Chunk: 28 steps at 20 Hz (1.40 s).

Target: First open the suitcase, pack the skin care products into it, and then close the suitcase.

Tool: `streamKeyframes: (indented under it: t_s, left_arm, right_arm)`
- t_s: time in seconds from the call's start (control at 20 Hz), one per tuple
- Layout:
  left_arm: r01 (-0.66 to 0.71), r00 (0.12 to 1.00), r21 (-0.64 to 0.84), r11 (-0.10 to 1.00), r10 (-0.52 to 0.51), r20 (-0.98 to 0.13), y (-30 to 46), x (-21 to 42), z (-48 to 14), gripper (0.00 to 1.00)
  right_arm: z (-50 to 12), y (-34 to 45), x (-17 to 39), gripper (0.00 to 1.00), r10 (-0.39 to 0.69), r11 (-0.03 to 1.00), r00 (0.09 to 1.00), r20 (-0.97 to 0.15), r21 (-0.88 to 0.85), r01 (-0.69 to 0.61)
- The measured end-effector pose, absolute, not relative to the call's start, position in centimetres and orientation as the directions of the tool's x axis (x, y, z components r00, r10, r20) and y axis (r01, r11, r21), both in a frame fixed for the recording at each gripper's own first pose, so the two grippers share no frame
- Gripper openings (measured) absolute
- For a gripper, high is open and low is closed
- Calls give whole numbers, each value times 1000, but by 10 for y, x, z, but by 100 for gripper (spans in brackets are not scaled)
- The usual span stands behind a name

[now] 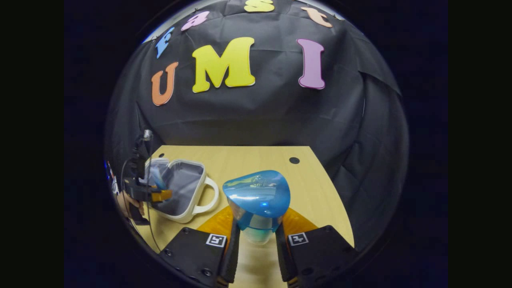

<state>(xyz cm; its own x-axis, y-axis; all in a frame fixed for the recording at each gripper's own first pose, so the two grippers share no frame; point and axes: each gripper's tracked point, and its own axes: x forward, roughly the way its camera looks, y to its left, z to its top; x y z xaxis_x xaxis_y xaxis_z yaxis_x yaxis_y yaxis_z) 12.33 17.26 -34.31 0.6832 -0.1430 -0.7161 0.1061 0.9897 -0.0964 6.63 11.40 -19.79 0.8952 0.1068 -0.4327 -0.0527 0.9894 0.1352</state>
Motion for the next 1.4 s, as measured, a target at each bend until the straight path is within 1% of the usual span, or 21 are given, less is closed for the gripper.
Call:
streamKeyframes:
  t_s: [0.25, 0.35, 0.4, 0.45, 0.5, 0.7, 0.95, 1.1, 1.25, 1.3, 1.35, 1.4]
  left_arm:
    - [94, 615, -70, 993, -113, -780, 177, 127, -369, 41]
    - [91, 561, -66, 994, -106, -821, 176, 122, -380, 40]
    - [103, 571, -54, 993, -103, -814, 175, 130, -378, 43]
    - [109, 560, -46, 993, -99, -822, 175, 129, -378, 45]
    - [114, 557, -34, 993, -93, -825, 175, 129, -377, 40]
    - [139, 536, -12, 990, -85, -840, 174, 134, -379, 42]
    - [59, 482, -80, 995, -98, -870, 176, 139, -385, 42]
    - [85, 474, -51, 995, -85, -877, 175, 140, -384, 44]
    - [75, 464, -48, 996, -77, -883, 173, 139, -383, 46]
    - [69, 464, -42, 997, -70, -883, 173, 139, -384, 49]
    - [66, 460, -32, 997, -59, -886, 174, 137, -384, 48]
    - [65, 460, -28, 997, -55, -886, 173, 133, -380, 50]
  right_arm:
    - [-202, 138, 67, 39, 165, 982, 878, -450, 158, -104]
    - [-205, 144, 70, 39, 179, 980, 871, -458, 157, -119]
    - [-206, 145, 72, 39, 183, 980, 868, -461, 154, -125]
    - [-206, 146, 73, 39, 187, 980, 867, -463, 153, -130]
    - [-207, 147, 73, 39, 191, 979, 864, -466, 152, -134]
    - [-209, 151, 82, 39, 198, 979, 855, -479, 140, -148]
    - [-212, 160, 86, 39, 218, 976, 843, -491, 131, -176]
    - [-215, 170, 88, 39, 230, 973, 838, -495, 136, -187]
    - [-212, 183, 92, 40, 237, 971, 839, -490, 126, -201]
    - [-210, 186, 92, 39, 238, 971, 840, -488, 118, -207]
    - [-208, 190, 92, 39, 238, 971, 842, -484, 111, -210]
    - [-206, 193, 92, 39, 237, 971, 843, -482, 107, -212]
